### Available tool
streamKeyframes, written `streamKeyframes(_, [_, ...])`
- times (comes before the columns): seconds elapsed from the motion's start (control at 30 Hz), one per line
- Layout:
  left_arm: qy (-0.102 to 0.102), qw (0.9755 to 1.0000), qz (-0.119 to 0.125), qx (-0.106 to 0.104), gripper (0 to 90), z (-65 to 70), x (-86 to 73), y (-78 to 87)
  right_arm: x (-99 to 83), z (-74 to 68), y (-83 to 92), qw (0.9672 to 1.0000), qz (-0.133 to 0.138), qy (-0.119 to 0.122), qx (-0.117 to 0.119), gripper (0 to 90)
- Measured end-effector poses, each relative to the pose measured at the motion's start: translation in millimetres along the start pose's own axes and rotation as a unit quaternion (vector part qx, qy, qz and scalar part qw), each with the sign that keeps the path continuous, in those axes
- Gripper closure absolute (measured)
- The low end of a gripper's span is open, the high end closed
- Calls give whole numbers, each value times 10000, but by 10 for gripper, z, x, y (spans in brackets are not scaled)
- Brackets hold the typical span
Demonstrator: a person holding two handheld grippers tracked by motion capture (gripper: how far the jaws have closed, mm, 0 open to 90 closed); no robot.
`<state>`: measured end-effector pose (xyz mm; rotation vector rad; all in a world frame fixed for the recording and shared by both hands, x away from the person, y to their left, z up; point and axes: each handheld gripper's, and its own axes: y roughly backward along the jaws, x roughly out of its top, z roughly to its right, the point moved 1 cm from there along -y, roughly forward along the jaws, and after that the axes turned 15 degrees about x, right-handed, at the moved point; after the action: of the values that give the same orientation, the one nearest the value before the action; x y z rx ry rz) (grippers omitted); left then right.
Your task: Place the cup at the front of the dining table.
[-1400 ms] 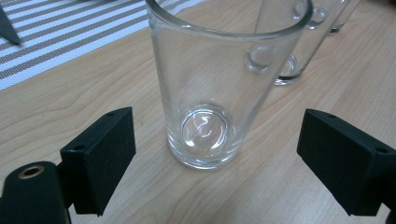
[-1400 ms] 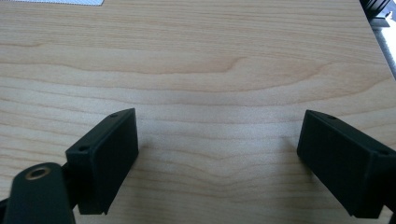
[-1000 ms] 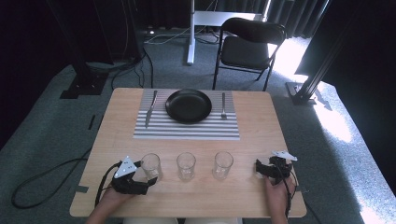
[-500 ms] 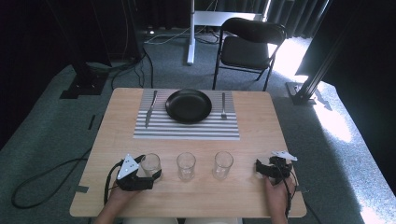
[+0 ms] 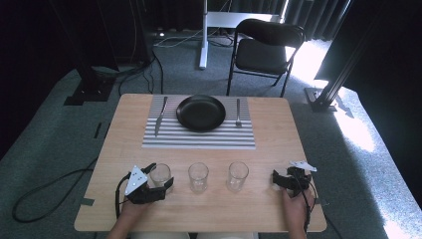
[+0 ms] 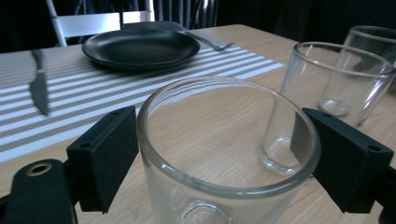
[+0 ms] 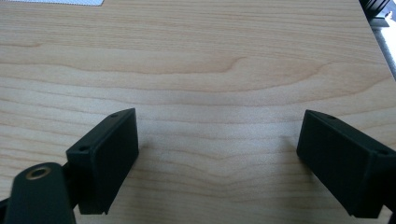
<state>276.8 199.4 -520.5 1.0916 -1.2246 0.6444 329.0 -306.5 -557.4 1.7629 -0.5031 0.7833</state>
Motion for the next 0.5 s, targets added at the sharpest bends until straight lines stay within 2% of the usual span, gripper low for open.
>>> streamKeyframes(0.03, [41,10000,68,45,146,-6,1,7,0,0,0,10000,0,1,-1,122])
streamKeyframes(0.13, [-58,9997,191,154,157,3,-1,16,0,1,0,10000,2,-3,-3,122])
streamKeyframes(0.17, [-72,9997,179,165,181,7,-6,13,0,1,0,10000,3,-4,-4,123])
streamKeyframes(0.27, [-135,9996,165,211,183,23,-28,-1,0,1,0,10000,2,-4,-4,123])
streamKeyframes(0.33, [-126,9998,98,149,187,26,-36,-13,0,1,0,10000,2,-3,-4,123])
streamKeyframes(0.37, [-135,9997,117,159,237,24,-42,-14,0,1,0,10000,2,-3,-4,123])
streamKeyframes(0.5, [-140,9998,66,80,279,10,-51,-21,0,1,0,10000,3,-4,-4,122])
